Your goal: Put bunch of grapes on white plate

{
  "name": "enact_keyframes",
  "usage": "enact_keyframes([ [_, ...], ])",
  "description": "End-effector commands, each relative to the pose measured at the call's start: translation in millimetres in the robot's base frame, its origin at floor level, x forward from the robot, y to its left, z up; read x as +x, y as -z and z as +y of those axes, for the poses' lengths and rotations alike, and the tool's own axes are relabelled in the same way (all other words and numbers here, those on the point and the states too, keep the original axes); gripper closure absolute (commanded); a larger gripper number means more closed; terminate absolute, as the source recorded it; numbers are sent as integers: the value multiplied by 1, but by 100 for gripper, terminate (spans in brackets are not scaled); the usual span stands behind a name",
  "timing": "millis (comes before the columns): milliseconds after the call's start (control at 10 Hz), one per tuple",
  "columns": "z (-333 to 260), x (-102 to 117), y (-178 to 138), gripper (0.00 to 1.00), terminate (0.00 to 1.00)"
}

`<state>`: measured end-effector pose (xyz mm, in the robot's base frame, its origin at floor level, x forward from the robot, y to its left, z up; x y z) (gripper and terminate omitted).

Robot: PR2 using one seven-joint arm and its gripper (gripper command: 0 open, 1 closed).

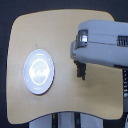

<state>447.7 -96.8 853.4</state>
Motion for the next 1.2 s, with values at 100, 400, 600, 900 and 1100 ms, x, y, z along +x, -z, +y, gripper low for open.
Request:
enact_keyframes([
  [100, 85, -12, -48, 100, 0],
  [400, 151, -13, -39, 100, 0],
  [600, 198, -20, -27, 100, 0],
  [900, 230, -11, -9, 100, 0],
  [1100, 247, -2, 6, 100, 0],
])
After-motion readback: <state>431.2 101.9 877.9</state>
